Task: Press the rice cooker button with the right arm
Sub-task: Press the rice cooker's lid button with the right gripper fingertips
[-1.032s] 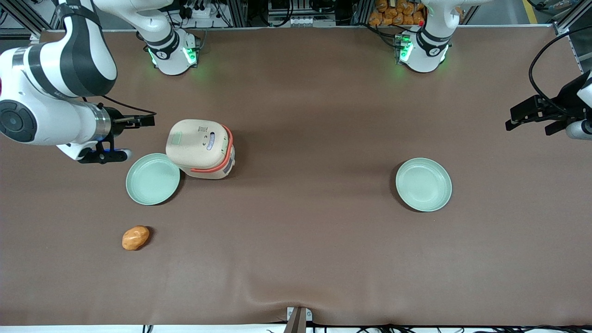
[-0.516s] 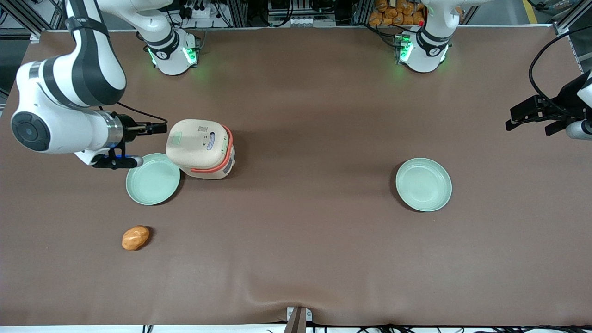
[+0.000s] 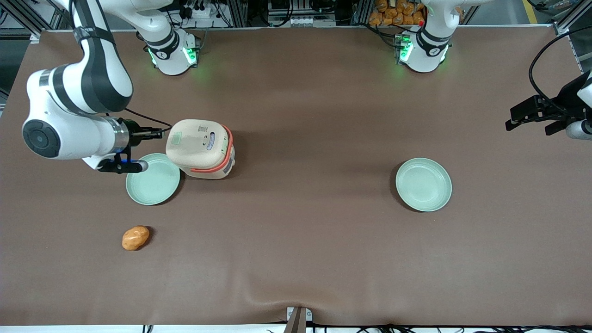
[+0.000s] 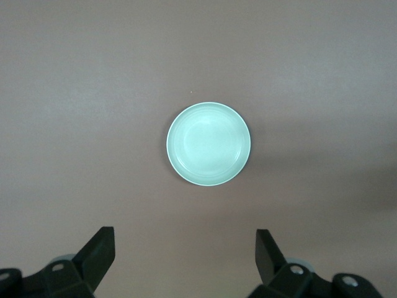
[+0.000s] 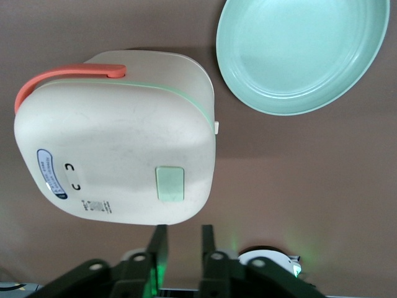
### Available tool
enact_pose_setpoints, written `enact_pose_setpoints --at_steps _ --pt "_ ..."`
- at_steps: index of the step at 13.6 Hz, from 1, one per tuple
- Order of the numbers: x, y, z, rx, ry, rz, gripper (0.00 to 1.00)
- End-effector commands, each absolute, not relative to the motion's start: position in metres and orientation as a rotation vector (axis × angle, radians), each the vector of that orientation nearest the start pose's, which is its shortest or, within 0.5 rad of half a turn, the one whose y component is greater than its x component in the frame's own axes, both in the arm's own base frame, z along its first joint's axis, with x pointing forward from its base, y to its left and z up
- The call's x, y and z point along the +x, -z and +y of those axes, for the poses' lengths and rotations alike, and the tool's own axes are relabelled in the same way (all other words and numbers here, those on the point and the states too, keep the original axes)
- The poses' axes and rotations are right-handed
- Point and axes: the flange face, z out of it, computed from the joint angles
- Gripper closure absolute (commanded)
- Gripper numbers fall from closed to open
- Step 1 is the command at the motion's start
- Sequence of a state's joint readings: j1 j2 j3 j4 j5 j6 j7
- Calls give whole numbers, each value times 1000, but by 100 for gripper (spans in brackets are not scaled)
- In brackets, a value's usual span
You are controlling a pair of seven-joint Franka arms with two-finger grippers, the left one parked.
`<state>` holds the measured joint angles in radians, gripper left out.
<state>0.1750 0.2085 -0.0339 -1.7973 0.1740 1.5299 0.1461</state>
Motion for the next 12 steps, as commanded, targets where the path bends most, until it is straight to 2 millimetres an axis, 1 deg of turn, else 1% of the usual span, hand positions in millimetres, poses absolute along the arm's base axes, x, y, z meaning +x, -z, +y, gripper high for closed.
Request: enact_pose_setpoints --at_steps 1,2,6,9,12 --pt "554 -392 111 -2952 -754 62 100" --pt "553 -391 113 -2954 -759 55 100" --pt "559 -363 114 -2953 -789 67 100" --pt "558 -358 116 -2951 -803 62 100" --pt "553 -357 129 -2955 -818 31 100"
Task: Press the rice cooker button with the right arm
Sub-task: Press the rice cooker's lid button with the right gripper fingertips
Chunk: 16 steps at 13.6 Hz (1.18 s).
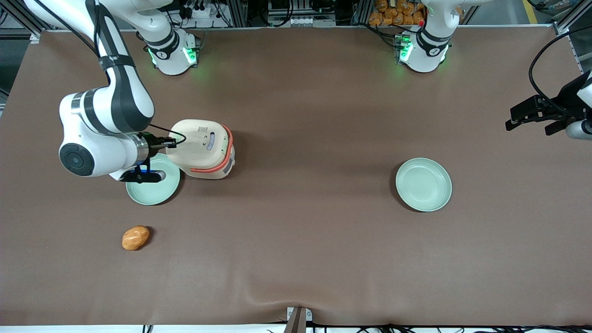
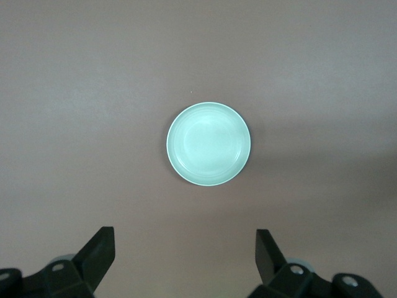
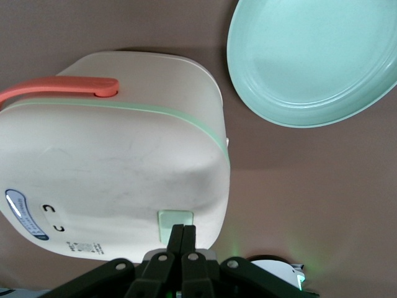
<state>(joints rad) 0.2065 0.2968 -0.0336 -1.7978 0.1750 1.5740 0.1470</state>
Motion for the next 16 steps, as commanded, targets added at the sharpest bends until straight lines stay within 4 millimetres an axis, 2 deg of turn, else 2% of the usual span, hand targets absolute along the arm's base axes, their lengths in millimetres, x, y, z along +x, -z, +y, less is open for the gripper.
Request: enact_pose_setpoints --at_steps 1,2,5,13,16 --pt "551 -355 134 -2957 -826 18 100" --pt "549 -348 134 -2957 -833 20 100" --pt "549 -345 129 -2955 -830 33 100" --pt "551 -310 123 -2943 -906 58 100" --pt "548 -297 114 -2939 -905 74 100"
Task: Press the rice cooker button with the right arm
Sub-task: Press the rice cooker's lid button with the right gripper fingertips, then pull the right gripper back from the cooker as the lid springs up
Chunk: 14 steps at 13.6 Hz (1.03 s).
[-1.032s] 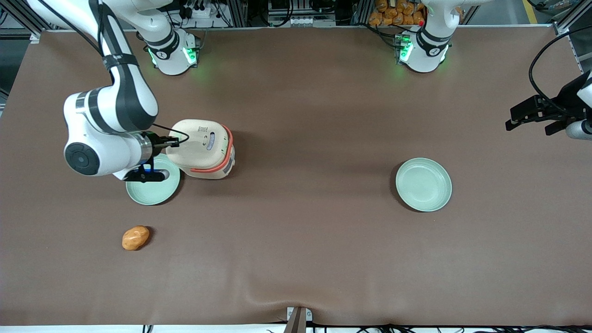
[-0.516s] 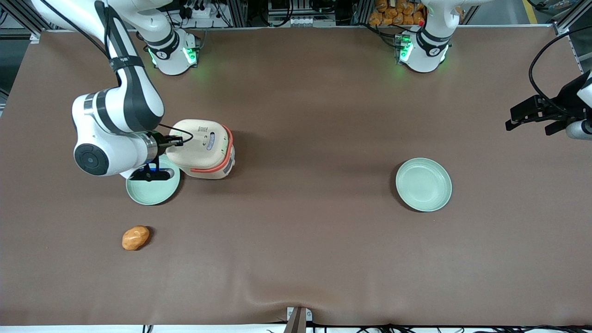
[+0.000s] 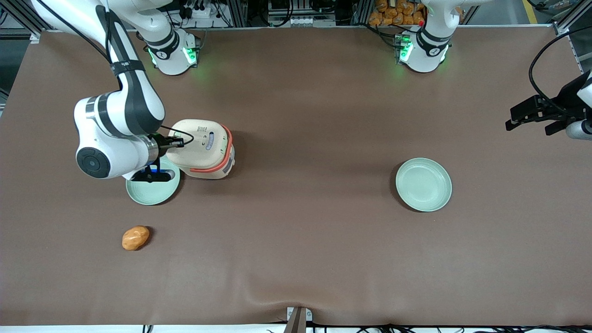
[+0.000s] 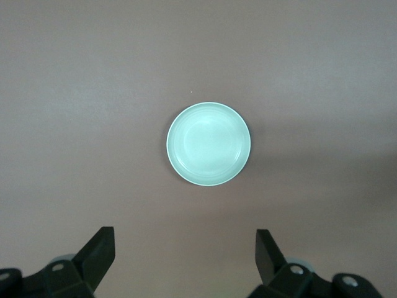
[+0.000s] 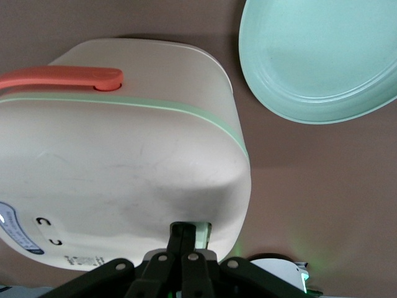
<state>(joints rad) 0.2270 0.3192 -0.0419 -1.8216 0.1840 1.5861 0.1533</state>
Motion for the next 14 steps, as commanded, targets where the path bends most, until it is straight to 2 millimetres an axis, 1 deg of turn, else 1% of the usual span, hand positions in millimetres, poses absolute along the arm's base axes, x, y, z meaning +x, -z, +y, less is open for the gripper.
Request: enact_pose_setpoints --at_steps 1,3,6,9,10,11,12,14 --pt "548 -303 114 -2939 -901 73 100" --pt "550 -328 119 -2946 -869 66 100" --pt "563 -375 124 -2943 -862 28 100" --pt "569 -413 126 -2948 -841 -2 100" --pt "569 -427 123 -2956 -804 -4 85" --pt "571 -442 119 -2965 -748 -3 34" --pt "574 -459 111 -2970 -695 4 0" --pt "580 -494 82 -2966 -585 61 0"
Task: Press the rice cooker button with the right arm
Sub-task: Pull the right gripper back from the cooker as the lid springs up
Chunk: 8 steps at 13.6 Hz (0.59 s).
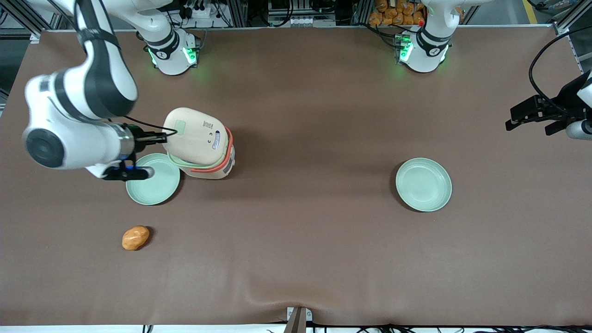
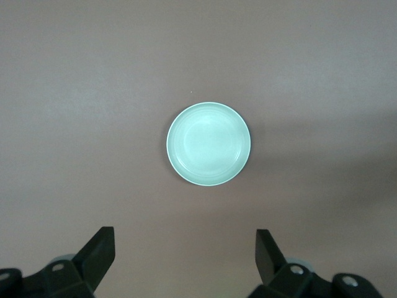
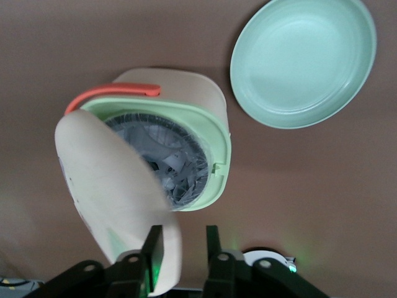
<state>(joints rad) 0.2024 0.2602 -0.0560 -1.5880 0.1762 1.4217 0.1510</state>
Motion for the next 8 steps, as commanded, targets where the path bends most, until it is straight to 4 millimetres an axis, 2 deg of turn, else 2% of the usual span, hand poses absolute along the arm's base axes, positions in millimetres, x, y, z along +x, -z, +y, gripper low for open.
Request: enact_pose_setpoints --at_steps 1,3,4,6,8 --pt "580 -513 73 -2975 -524 76 0" --pt "582 -548 47 -3022 -408 113 0" --pt "580 -565 35 -3056 -353 70 0" --pt "576 -583 5 -3090 -295 6 0" --pt "570 -596 -36 -3079 -253 26 0"
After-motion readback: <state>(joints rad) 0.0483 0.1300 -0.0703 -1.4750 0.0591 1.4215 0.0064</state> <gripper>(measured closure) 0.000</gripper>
